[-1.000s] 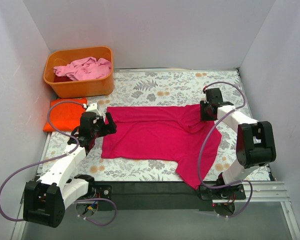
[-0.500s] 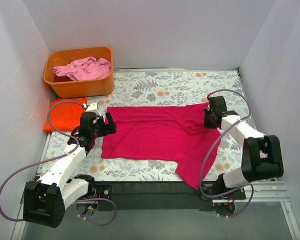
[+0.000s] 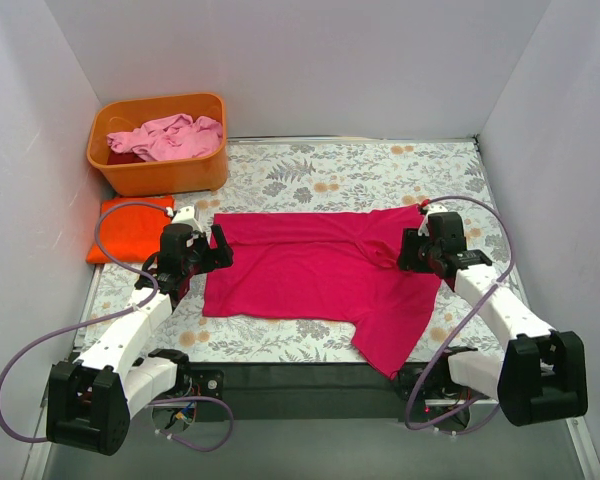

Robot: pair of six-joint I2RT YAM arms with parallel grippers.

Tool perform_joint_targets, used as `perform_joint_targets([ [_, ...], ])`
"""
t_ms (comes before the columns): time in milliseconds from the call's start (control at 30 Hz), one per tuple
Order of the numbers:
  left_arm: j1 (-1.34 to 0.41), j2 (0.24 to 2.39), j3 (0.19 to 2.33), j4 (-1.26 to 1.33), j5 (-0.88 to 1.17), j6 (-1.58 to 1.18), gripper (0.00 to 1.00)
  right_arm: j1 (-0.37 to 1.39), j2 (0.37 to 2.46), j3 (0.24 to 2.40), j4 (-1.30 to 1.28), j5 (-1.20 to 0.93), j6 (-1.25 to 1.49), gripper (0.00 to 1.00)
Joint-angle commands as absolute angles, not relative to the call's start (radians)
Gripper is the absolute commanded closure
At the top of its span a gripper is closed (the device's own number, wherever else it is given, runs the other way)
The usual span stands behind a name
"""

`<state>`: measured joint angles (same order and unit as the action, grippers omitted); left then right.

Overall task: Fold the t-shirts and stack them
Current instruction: Fold the tshirt

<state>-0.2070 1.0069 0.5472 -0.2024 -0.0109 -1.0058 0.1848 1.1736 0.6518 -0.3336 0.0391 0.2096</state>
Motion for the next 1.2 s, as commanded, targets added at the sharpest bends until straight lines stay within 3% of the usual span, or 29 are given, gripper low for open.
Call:
perform_joint_targets([
  [0, -0.212, 1.009, 0.549, -0.195, -0.017, -0.992, 0.20, 0.206, 1.112, 0.701, -0.189, -0.119, 0.204, 0.49],
  [133, -0.212, 1.008, 0.548, -0.193, -0.017, -0.992, 0.20, 0.219, 1.219, 0.747, -0.130, -0.230, 0.265, 0.42],
  [267, -0.212, 1.008, 0.546, -0.195, -0.020, -0.994, 0.20, 0.229, 1.304, 0.755, -0.052, -0.239, 0.333, 0.41],
  [500, -0.212, 1.006, 0.548, -0.195, -0.020, -0.993, 0.20, 0.232, 1.422, 0.727, 0.069, -0.299, 0.419, 0.48],
  [1167, -0.212, 1.005, 0.548, -0.193, -0.015, -0.991, 0.20, 0.293, 1.552, 0.716, 0.170, -0.347, 0.434, 0.52],
])
